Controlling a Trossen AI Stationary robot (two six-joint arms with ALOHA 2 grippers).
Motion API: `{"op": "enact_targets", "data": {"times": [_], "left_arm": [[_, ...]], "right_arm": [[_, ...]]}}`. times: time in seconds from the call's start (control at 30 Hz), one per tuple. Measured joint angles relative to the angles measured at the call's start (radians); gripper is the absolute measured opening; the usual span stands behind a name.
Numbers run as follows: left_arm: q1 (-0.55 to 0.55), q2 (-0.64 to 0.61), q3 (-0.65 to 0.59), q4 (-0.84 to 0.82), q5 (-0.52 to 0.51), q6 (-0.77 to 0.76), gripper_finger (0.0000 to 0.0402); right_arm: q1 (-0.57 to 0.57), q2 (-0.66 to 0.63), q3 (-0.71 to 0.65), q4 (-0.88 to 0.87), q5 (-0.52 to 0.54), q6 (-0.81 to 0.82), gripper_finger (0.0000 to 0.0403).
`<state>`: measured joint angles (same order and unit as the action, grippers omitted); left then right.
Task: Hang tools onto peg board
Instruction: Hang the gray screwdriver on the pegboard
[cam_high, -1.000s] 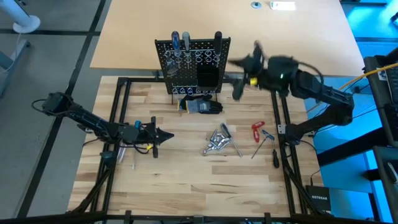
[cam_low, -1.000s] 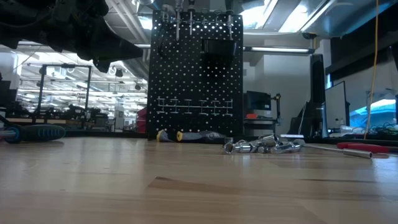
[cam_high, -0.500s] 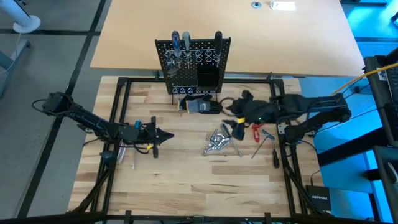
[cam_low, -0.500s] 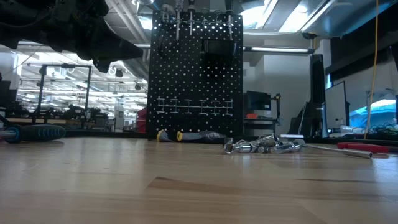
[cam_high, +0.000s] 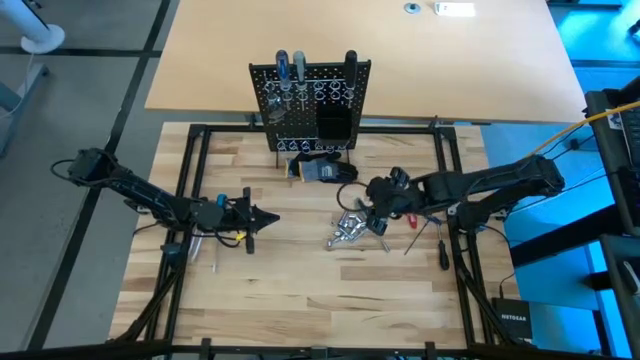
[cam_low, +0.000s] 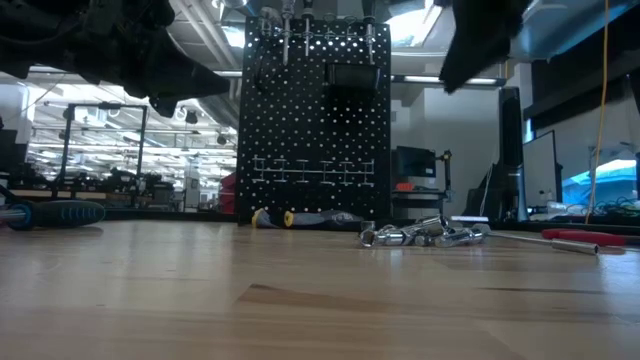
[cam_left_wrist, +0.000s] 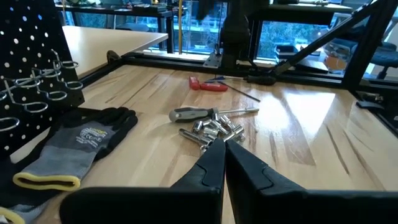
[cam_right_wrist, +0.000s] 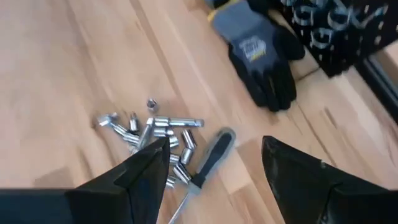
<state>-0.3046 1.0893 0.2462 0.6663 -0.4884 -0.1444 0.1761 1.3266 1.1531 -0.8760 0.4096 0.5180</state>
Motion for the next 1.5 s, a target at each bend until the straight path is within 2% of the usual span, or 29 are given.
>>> {"op": "enact_targets", "data": {"times": [0.17,0.57,1.03,1.37,1.5], "left_arm": [[0.000,0.000,0.000,0.001,0.000,0.002,0.0003],[0.000,0.000,0.000,0.001,0.000,0.002,0.0003],[0.000,0.000,0.000,0.000,0.000,0.002,0.0003],[0.000,0.000,0.000,0.000,0.000,0.002,0.0003],[0.000,0.000,0.000,0.000,0.000,0.002,0.0003]], "right_arm": [[-0.004,0.000,-0.114,0.123,-0.010,0.049,0.0252],[-0.150,0.101,-0.334,0.334,-0.167,0.091,0.0252],[-0.225,0.293,-0.345,0.452,-0.245,0.053,0.0252],[-0.224,0.330,-0.343,0.472,-0.242,0.052,0.0252],[-0.224,0.331,-0.343,0.476,-0.243,0.050,0.0234]]}}
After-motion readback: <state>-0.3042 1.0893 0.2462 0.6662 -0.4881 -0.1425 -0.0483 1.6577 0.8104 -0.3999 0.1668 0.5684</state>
